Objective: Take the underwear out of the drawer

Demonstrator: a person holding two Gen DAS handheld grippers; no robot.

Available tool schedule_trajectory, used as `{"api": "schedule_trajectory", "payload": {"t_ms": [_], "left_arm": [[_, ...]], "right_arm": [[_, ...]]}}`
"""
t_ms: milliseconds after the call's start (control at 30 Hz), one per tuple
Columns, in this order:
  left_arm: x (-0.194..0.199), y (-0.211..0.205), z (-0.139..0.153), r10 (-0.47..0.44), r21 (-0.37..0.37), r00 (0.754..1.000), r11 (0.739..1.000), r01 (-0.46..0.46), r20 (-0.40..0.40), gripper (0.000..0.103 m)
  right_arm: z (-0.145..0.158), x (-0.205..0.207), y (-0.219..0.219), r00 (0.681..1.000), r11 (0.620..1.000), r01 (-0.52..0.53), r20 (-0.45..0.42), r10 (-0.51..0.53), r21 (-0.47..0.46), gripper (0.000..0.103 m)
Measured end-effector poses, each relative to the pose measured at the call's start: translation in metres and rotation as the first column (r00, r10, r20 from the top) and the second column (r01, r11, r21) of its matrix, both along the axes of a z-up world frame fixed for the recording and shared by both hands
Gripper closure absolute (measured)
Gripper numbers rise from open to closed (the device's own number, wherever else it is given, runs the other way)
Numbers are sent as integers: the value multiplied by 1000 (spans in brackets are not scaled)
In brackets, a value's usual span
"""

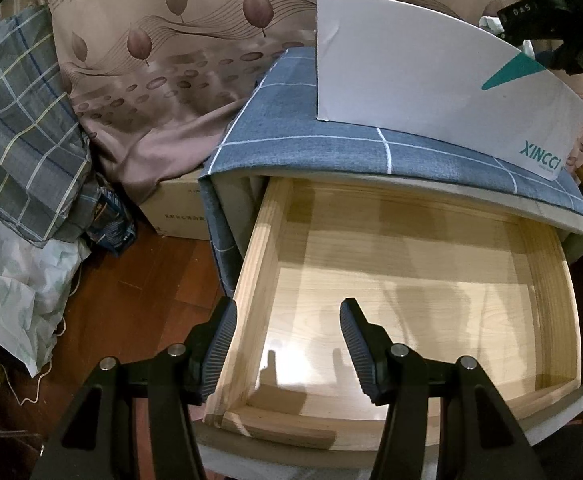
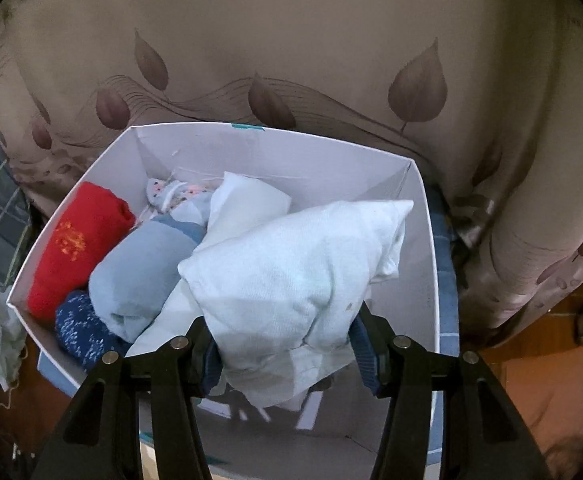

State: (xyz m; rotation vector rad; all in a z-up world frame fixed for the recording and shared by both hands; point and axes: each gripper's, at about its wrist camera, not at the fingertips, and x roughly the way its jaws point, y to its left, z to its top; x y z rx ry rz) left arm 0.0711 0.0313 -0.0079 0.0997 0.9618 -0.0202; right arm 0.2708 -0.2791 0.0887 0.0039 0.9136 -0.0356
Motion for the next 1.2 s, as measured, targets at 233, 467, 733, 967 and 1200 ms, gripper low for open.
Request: {"api": "schedule_trajectory", "payload": {"t_ms": [233,467,733,967,1200], "left_arm": [[0,0,0,0,0,1000,1000,0,0,48],[-1,3,1,11,-6,1000,1000,-11,1,48],[-2,4,2,18,-7,1000,1000,-18,6,48],[-2,3,2,16,-9,1000,1000,-16,4,48],[-2,3,3,14,-7,1000,1000,-14,7,48]], "right_arm": [[-6,4,-7,1000,999,2,-27,-1,34,48],[1,-3,-10,1000,1000,2,-17,-1,18,35],[14,-10,0,999,998,-52,11,52,24,16],[44,-33,7,995,997,-79,58,77,20,14],[76,-97,5,989,992,-111,100,105,59,7]]}}
